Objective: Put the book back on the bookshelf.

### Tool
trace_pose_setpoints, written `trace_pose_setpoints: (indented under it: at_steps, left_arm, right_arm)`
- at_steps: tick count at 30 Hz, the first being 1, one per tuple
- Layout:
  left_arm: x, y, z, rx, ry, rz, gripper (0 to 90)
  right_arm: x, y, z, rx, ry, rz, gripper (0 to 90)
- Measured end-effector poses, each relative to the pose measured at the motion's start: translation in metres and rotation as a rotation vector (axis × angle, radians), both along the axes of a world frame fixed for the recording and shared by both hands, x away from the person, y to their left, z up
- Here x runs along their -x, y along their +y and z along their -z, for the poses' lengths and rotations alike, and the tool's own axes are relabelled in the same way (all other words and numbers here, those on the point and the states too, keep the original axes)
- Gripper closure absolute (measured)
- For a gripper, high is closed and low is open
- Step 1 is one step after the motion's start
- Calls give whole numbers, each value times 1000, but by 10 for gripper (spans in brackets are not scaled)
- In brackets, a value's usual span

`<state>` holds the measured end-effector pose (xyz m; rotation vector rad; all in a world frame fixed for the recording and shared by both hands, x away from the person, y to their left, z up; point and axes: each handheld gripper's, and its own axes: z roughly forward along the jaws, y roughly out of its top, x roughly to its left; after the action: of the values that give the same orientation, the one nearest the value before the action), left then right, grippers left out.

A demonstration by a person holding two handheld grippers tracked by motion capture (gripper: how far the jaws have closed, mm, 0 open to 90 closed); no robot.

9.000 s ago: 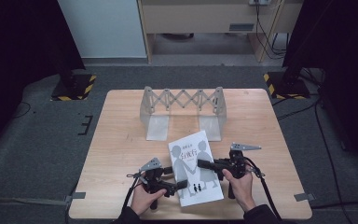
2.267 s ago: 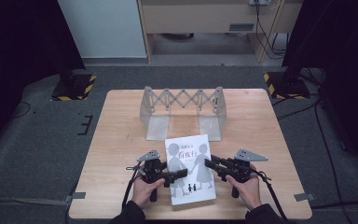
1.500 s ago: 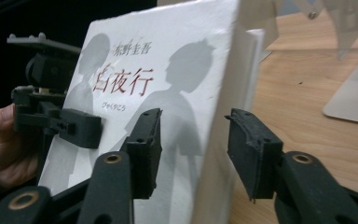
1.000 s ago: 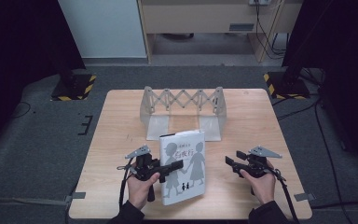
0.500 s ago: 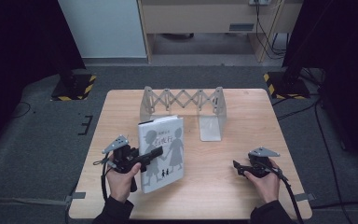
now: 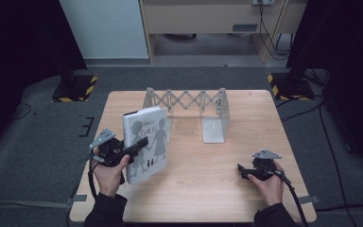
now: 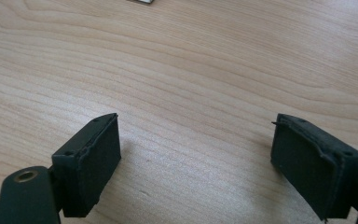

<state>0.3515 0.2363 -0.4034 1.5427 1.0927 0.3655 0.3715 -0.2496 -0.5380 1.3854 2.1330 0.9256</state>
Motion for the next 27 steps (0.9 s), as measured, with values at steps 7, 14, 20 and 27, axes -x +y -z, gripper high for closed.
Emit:
trace_pose_setpoints:
  at_steps: [7, 14, 20, 27]
  left_arm:
    - [-21, -6, -10, -25, -37, -51, 531]
    - [-43, -24, -15, -69, -77, -95, 531]
    - [-63, -33, -8, -70, -76, -135, 530]
    - [-83, -42, 7, -105, -61, -172, 530]
  right_arm:
    - [-1, 0, 0, -3, 6, 1, 127]
    - [-2, 2, 1, 3, 21, -13, 58]
    - [-2, 2, 1, 5, 24, -17, 51]
    - [-3, 2, 1, 5, 22, -17, 51]
